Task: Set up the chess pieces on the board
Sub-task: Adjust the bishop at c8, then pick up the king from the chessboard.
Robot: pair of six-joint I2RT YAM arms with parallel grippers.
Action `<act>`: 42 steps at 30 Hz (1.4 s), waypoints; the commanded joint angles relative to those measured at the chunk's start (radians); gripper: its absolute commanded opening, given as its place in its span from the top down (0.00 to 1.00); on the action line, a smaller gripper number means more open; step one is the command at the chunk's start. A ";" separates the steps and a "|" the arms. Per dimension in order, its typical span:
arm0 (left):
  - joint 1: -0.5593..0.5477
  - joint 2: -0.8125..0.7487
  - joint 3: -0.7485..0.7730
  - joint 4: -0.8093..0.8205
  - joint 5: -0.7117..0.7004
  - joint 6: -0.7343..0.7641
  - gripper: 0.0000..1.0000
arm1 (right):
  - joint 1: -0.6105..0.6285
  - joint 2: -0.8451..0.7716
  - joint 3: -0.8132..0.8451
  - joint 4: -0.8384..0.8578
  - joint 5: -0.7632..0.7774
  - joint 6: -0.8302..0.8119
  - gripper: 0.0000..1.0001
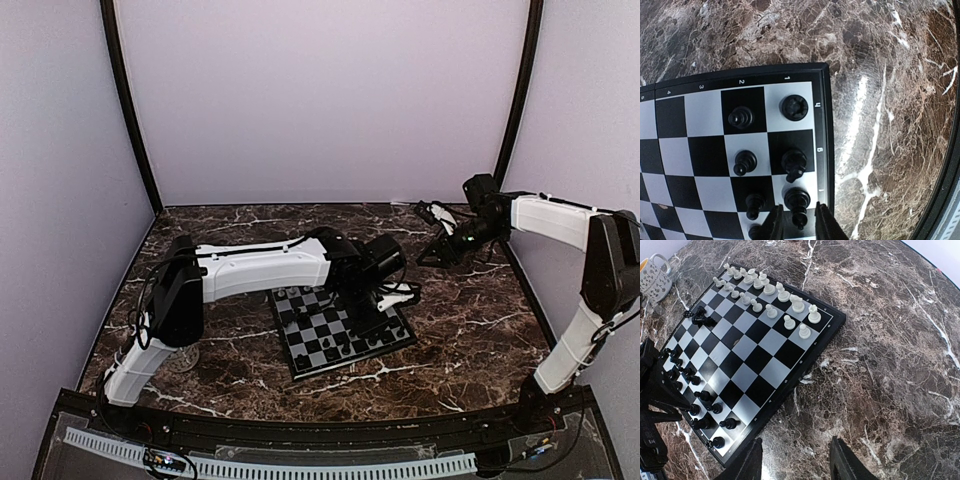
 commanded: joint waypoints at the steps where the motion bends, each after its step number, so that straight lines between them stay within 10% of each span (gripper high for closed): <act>1: -0.007 -0.012 0.001 -0.004 0.010 0.000 0.73 | 0.002 0.011 0.004 0.000 -0.008 -0.006 0.53; 13: 0.018 -0.188 0.041 -0.053 -0.056 -0.021 0.62 | 0.002 0.001 0.025 -0.012 0.034 -0.016 0.52; 20: 0.156 -0.374 -0.248 -0.001 -0.111 -0.054 0.62 | 0.004 -0.035 0.143 -0.052 0.107 -0.049 0.51; 24: 0.235 -0.459 -0.425 0.060 -0.097 -0.054 0.63 | 0.004 -0.054 0.181 0.028 0.184 0.008 0.40; 27: 0.273 -0.470 -0.508 0.097 -0.076 -0.048 0.60 | 0.001 -0.092 0.174 0.151 0.274 0.088 0.02; 42: 0.279 -0.344 -0.515 0.115 -0.013 -0.029 0.70 | -0.024 -0.019 0.224 0.088 0.044 0.157 0.01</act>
